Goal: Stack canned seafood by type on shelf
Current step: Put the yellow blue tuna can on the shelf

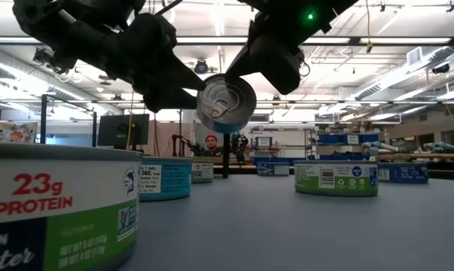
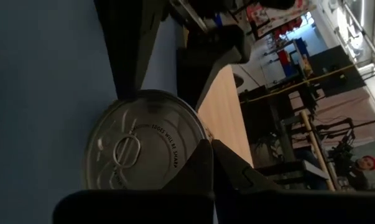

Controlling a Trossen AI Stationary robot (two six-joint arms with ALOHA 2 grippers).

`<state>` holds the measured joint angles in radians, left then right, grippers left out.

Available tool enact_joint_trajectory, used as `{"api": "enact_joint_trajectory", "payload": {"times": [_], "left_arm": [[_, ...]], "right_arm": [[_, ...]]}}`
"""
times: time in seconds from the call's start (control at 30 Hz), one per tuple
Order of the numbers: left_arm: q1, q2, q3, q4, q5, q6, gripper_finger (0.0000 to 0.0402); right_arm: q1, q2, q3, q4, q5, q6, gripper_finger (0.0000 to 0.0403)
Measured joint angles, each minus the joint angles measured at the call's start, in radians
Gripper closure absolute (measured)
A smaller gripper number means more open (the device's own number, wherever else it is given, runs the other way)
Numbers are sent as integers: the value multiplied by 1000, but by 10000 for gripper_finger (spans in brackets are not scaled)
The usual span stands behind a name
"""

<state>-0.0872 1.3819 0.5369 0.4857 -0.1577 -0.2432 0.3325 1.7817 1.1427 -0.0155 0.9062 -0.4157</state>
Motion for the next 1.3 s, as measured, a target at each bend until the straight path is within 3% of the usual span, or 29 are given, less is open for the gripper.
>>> {"api": "enact_joint_trajectory", "payload": {"times": [0.1,0.47,0.9,1.17,1.3], "left_arm": [[0,0,0,30,47,-4,68],[0,0,0,51,69,-20,80],[0,0,0,63,69,-22,172],[5,0,0,72,65,-22,250],[18,0,0,73,70,-23,253]], "right_arm": [[1,0,0,23,0,-8,403],[0,0,0,46,-9,-38,403],[0,0,0,91,-17,-67,403],[1,0,0,94,-20,-67,403],[1,0,0,94,-16,-64,399]]}}
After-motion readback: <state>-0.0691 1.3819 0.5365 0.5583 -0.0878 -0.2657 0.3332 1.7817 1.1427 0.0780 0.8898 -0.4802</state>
